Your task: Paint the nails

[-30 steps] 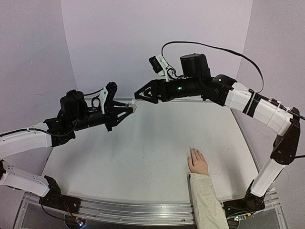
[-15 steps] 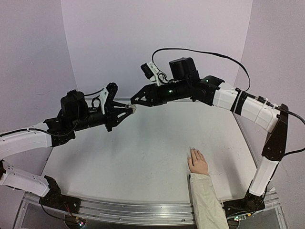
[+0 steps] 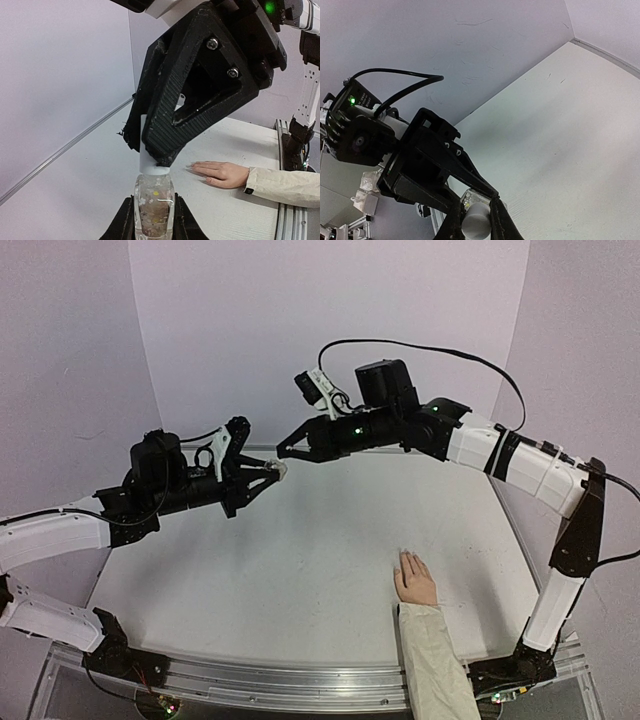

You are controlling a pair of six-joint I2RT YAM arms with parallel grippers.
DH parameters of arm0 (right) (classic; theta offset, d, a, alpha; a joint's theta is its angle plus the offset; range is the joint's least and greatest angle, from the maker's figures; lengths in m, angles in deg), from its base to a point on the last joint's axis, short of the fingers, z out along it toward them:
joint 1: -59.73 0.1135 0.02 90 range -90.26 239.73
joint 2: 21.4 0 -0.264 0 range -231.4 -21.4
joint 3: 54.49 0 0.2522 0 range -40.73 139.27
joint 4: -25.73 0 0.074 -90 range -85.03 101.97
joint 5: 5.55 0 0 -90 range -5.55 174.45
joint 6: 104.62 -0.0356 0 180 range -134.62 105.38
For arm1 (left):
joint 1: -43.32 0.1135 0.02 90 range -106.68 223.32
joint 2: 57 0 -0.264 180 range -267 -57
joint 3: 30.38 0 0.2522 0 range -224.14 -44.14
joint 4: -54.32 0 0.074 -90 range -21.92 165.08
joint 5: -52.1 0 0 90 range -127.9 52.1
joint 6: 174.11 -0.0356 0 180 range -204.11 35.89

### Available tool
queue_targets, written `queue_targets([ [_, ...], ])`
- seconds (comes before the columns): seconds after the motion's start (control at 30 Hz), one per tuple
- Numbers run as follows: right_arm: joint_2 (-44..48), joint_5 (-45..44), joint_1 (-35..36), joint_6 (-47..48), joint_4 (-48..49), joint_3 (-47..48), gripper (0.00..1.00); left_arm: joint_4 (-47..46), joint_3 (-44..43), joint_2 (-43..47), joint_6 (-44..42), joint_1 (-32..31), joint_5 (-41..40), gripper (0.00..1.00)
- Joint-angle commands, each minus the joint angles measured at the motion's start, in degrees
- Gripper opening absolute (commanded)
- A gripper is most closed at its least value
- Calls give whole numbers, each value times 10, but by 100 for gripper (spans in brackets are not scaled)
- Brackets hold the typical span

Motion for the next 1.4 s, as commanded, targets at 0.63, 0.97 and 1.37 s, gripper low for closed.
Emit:
queue_targets([
  [0.63,61,-15,3,19,46,-30,0,-8,-12,-5,-9,-1,-8,0],
  [0.97,70,-18,2,17,54,-36,0,-6,-13,-5,-7,-2,-4,0],
  [1.37,92,-39,3,15,63,-52,0,-3,-9,-2,-7,-1,-8,0],
])
